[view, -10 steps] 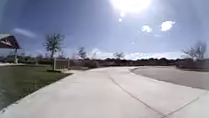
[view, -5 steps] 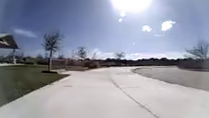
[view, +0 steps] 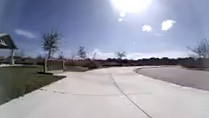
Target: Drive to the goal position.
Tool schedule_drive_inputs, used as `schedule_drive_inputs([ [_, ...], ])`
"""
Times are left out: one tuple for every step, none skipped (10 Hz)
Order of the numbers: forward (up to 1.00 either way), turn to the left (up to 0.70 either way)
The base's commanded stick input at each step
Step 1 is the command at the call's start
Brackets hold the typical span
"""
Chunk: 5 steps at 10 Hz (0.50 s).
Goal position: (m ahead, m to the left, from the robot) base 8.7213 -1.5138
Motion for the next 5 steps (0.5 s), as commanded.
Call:
schedule_drive_inputs([
  [1.00, 0.00],
  [1.00, 0.00],
  [1.00, -0.31],
  [1.00, -0.40],
  [1.00, -0.25],
])
